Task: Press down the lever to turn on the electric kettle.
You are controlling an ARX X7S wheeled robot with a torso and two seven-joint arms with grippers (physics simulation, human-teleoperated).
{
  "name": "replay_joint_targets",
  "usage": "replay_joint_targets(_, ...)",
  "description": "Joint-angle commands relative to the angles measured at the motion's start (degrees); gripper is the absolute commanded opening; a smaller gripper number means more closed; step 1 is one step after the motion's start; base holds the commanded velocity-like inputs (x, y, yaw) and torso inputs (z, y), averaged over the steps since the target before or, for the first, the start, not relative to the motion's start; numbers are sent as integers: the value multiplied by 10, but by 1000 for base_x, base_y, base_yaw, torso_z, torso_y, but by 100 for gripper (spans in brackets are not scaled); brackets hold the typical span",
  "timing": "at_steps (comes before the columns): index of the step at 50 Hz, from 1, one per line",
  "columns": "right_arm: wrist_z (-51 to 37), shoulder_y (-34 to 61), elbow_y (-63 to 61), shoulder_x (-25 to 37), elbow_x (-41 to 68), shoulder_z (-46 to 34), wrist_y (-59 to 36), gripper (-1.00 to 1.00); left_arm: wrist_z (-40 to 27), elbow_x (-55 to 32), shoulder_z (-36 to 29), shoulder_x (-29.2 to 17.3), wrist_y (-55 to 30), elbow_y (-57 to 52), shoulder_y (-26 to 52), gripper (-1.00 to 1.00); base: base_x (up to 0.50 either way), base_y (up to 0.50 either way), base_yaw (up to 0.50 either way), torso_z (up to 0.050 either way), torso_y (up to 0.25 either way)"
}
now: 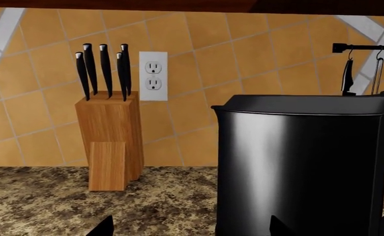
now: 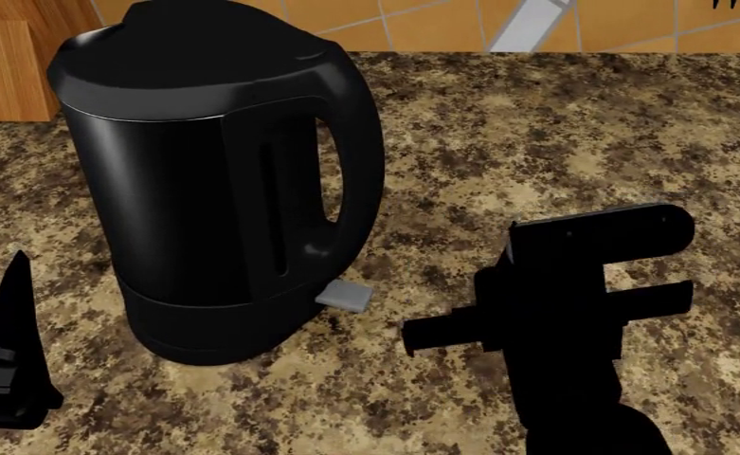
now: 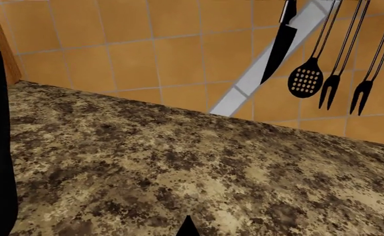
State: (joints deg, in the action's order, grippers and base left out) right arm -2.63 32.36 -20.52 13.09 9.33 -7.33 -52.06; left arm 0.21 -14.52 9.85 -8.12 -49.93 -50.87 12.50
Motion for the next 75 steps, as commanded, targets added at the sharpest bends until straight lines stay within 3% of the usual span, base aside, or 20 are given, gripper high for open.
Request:
replay_joint_targets(1,26,-9,89,-3,6,-20,85,-100,-4,-8,-2,-1,6,11,0,100,0,0,0,0,0)
replay_joint_targets(16,125,-14,154,-47,145,53,153,-100,-5,-12,-5,-2,41,35,-16,100,0,0,0,0,0)
replay_joint_targets(56,151,-44,150,-33,111,-45,207,-100,-19,-33,-3,-14,63,50,-25,100,0,0,0,0,0)
replay_joint_targets(75,147,-17,218,-46,94,-74,225,-100,-23,-39,-4,-19,81,61,-34,100,0,0,0,0,0)
